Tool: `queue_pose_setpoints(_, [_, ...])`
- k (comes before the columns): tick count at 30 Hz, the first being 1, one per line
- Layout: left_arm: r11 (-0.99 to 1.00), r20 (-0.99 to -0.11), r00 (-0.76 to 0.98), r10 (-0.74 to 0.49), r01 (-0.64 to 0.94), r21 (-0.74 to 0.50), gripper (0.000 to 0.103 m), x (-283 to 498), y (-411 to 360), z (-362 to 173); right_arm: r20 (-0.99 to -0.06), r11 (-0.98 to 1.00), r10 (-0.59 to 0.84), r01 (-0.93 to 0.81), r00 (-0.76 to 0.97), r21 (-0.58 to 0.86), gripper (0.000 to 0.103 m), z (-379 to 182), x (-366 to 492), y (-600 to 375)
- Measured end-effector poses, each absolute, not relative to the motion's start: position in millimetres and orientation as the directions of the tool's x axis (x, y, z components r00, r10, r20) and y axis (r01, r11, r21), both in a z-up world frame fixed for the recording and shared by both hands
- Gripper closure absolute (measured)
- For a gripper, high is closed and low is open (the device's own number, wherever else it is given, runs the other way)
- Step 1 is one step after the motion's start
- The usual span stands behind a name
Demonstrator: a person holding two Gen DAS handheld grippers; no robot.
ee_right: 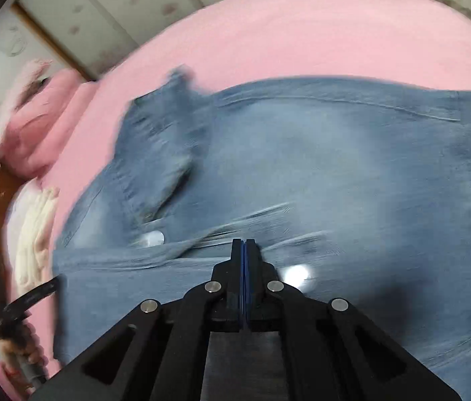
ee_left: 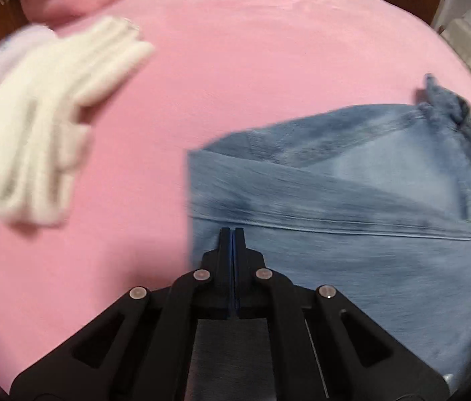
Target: Fold large clothes
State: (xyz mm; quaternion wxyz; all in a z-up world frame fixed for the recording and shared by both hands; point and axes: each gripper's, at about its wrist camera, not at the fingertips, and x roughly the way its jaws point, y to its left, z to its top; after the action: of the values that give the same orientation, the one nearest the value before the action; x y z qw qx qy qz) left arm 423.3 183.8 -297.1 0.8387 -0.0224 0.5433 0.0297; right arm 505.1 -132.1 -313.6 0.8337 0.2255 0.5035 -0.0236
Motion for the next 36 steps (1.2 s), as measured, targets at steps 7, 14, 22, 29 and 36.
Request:
queue_pose_setpoints(7, [0.947,-0.880,0.414,-0.232,-0.109,-0.301,0.102,371,193,-272,-0.787,0.883,0.337,0.115,0.517,0.454,0.103,-286,482,-50])
queue_pose_setpoints(14, [0.960,-0.936,0.288,-0.200,-0.135,-0.247,0.102,309,173,-300,-0.760,0.789,0.583,0.022,0.286,0.614,0.103,-318,436,67])
queue_pose_setpoints(22, [0.982,-0.939,0.318,-0.128,-0.091,-0.165,0.102,297,198,-298,-0.867,0.878,0.260,0.269,0.426,0.395,0.103,-321,419,-45])
queue_pose_setpoints(29, [0.987,-0.945,0.310,-0.104,-0.087,-0.137,0.102,294,189,-291,-0.892,0.914,0.159,0.278,0.422,0.294,0.103,-295,402,-97])
queue_pose_setpoints(36, [0.997,-0.964,0.261,-0.050,-0.044,-0.064,0.101,284,180,-274,-0.936,0.896,0.036,0.404,0.349,0.185,0.103,-301,405,-65])
